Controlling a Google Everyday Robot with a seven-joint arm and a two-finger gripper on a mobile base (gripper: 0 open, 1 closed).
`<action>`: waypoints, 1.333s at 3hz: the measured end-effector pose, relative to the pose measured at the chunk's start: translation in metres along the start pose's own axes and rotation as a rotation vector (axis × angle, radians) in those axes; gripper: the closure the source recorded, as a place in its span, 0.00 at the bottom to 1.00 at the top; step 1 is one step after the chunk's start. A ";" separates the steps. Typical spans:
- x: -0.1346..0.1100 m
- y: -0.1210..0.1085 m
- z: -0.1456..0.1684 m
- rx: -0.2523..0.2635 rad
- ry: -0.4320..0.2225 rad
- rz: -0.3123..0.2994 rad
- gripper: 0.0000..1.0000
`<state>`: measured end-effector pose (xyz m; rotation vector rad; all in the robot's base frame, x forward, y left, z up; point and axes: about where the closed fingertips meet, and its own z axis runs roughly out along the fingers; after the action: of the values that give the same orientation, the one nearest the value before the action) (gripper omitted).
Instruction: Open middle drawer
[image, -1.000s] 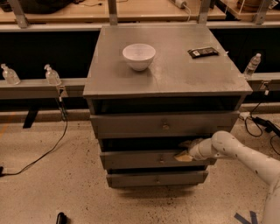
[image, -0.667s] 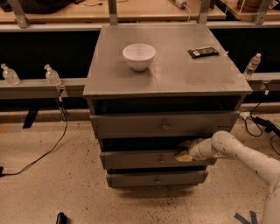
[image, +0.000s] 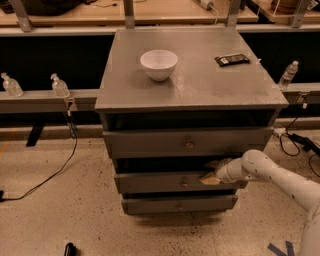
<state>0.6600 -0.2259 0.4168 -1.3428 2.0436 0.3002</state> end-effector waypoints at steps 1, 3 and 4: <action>0.000 0.000 0.000 0.000 0.000 0.000 0.20; -0.011 0.047 -0.061 0.077 -0.047 0.077 0.24; -0.016 0.068 -0.084 0.099 -0.041 0.103 0.31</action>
Offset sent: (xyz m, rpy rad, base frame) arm -0.1175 -0.0070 0.0871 0.1142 -0.0806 -0.1626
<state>0.5699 -0.2276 0.4793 -1.1661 2.0695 0.2660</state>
